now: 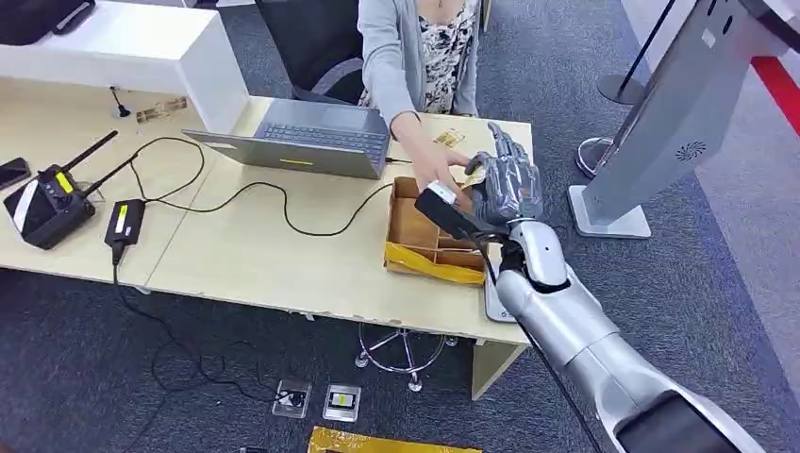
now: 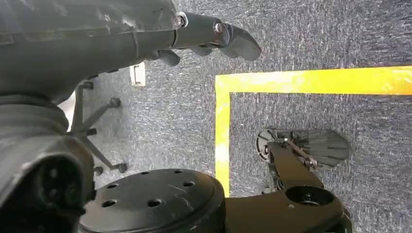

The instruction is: Pass the card to the sensor for recognition and then transmit it.

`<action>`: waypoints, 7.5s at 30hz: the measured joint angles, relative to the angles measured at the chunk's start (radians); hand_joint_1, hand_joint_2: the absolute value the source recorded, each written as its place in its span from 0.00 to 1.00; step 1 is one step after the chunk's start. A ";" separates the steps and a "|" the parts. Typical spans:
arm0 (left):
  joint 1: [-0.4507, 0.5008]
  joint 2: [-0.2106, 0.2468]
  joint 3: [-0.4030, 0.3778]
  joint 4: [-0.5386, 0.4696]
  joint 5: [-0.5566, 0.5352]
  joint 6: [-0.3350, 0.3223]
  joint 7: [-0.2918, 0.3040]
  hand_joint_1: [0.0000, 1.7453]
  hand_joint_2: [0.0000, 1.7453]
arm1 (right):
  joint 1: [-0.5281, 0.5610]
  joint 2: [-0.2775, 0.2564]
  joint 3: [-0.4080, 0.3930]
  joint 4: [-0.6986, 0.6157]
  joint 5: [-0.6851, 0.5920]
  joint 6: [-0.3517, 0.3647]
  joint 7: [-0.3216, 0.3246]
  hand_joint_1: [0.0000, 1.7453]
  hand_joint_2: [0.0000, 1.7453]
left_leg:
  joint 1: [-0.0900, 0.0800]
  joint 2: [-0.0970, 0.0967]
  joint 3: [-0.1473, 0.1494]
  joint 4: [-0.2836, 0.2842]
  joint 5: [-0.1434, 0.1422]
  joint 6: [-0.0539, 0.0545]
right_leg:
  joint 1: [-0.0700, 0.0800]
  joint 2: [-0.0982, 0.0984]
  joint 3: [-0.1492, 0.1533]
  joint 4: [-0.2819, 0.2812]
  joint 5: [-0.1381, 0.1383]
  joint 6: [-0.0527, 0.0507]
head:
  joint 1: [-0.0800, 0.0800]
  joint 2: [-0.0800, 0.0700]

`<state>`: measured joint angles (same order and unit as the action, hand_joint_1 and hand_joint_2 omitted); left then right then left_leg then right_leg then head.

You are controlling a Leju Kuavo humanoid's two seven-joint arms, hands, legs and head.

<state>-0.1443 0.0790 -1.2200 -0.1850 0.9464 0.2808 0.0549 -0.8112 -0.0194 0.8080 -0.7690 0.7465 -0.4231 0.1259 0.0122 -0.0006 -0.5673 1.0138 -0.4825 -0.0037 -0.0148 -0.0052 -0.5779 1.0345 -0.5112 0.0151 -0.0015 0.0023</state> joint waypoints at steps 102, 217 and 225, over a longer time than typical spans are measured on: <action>0.017 -0.031 0.017 -0.001 0.037 0.029 0.048 0.00 0.00 | 0.357 -0.035 0.066 -0.521 0.353 0.413 0.437 0.00 1.00 | 0.001 0.001 0.000 0.000 -0.001 -0.001 | 0.001 0.000 0.000 0.000 -0.001 -0.001 | 0.000 0.000; -0.023 -0.024 -0.001 -0.001 -0.074 -0.020 0.074 0.00 0.00 | 0.227 0.078 0.063 -0.002 0.286 0.208 0.338 1.00 1.00 | 0.001 0.000 0.000 0.000 -0.001 -0.001 | 0.001 0.001 0.000 0.000 -0.001 -0.001 | 0.000 0.000; -0.024 -0.023 -0.001 -0.001 -0.078 -0.023 0.077 0.00 0.00 | 0.228 0.079 0.063 0.011 0.274 0.198 0.328 1.00 1.00 | 0.001 0.001 0.001 0.000 -0.001 -0.001 | 0.001 0.001 0.000 0.000 -0.001 -0.001 | 0.000 0.000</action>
<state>-0.1680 0.0557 -1.2211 -0.1858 0.8682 0.2579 0.1324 -0.5836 0.0591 0.8705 -0.7580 1.0204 -0.2255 0.4543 0.0128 -0.0001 -0.5664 1.0136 -0.4832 -0.0047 -0.0141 -0.0047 -0.5777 1.0344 -0.5120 0.0141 -0.0015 0.0023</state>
